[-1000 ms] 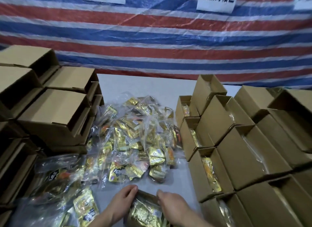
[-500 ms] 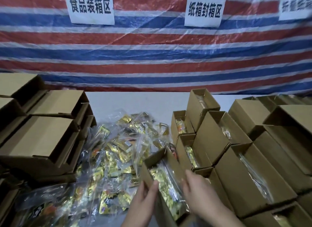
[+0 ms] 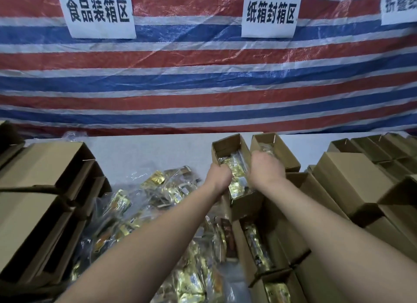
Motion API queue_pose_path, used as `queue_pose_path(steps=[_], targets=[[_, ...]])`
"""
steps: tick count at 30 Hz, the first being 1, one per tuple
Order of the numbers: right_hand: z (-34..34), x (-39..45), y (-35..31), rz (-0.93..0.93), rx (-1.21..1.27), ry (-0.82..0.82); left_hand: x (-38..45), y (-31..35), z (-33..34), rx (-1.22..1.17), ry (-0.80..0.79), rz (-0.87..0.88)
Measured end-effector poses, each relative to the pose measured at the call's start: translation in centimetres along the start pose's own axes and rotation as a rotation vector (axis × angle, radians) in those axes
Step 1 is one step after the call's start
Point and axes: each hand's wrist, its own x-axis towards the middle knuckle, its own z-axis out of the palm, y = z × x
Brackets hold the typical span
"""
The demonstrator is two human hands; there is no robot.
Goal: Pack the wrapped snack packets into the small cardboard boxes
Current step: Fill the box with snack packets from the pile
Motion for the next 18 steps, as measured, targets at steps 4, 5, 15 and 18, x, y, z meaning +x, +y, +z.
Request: queue_pose_path(steps=[4, 5, 15, 18], targets=[[0.5, 4.5, 1.1, -0.057, -0.366, 0.068, 4.9, 1.2, 1.7, 0.07, -0.042, -0.02], [0.9, 5.3, 1.5, -0.065, -0.395, 0.066, 5.9, 1.2, 2.1, 0.095, -0.049, -0.023], [2.4, 8.8, 2.8, -0.093, -0.454, -0.016, 10.1, 1.9, 3.2, 0.179, -0.133, -0.08], [2.4, 9.2, 3.1, -0.084, -0.473, -0.021, 10.6, 1.9, 3.5, 0.19, -0.18, -0.083]])
